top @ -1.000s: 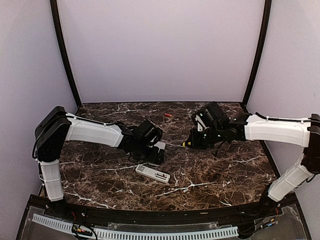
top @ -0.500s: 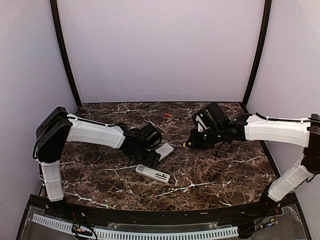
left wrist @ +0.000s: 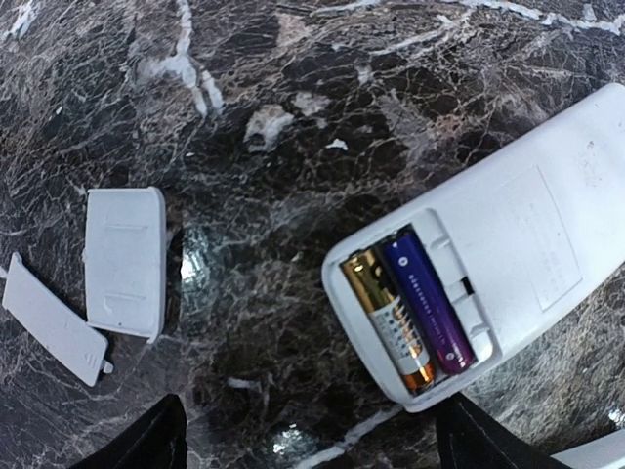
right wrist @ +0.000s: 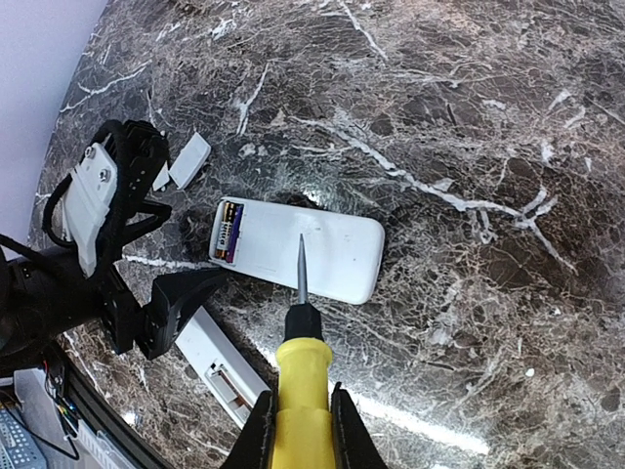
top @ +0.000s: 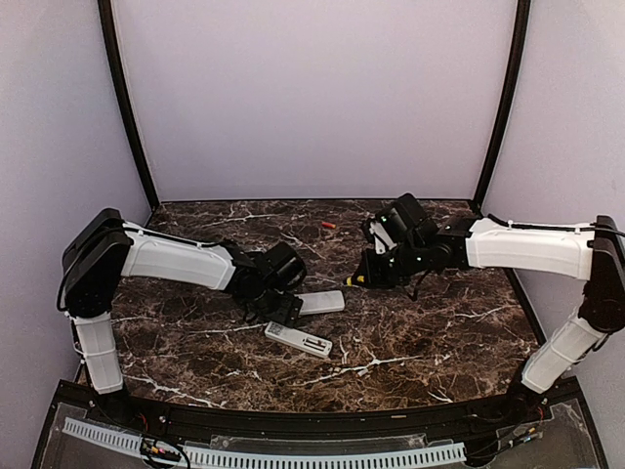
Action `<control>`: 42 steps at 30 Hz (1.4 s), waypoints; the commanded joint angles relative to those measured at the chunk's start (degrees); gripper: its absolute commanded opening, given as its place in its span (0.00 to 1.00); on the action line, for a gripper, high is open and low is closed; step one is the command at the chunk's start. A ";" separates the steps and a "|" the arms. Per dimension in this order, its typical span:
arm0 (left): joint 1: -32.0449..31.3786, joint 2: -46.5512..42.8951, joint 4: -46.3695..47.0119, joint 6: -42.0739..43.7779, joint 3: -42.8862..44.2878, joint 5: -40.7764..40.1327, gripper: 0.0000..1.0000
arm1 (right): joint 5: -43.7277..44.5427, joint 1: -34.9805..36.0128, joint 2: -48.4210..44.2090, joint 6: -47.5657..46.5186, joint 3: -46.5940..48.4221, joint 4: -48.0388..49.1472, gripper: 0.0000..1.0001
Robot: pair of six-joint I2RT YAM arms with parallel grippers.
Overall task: Unload the batteries from the remote control
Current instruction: Adjust the remote control without the battery cover at the center of the board, then hold the remote control without the battery cover at the center of the board.
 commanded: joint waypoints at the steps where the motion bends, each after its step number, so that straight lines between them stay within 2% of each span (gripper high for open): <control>1: 0.87 -7.22 4.92 0.45 -4.21 4.37 0.88 | -2.85 -0.27 2.19 -2.16 2.82 0.72 0.00; 3: 1.50 -10.14 8.36 -0.30 -6.43 10.44 0.87 | -3.39 -0.07 3.15 -2.18 3.81 0.54 0.00; 6: 4.12 -14.51 12.03 -3.33 -9.17 15.67 0.81 | -3.63 0.66 4.56 -2.39 5.21 0.03 0.00; 11: 8.17 -15.84 19.26 -9.74 -12.29 25.80 0.59 | -3.83 2.36 7.74 -2.87 8.09 -1.24 0.00; 13: 8.51 -14.98 20.95 -11.61 -12.34 26.97 0.55 | -3.37 3.09 9.04 -3.20 9.42 -2.12 0.00; 17: 8.94 -12.86 22.46 -14.16 -12.96 27.03 0.49 | -2.36 4.61 11.51 -3.91 11.85 -3.65 0.00; 22: 9.75 -11.20 24.30 -15.80 -14.12 27.87 0.47 | -1.90 5.86 14.49 -4.83 14.60 -5.22 0.00; 30: 9.76 -8.93 23.14 -14.06 -13.61 25.91 0.42 | -0.72 7.01 18.58 -5.78 19.31 -8.21 0.00; 42: 9.77 -6.83 22.65 -12.05 -12.68 24.75 0.35 | -0.36 7.33 21.27 -5.31 21.37 -9.76 0.00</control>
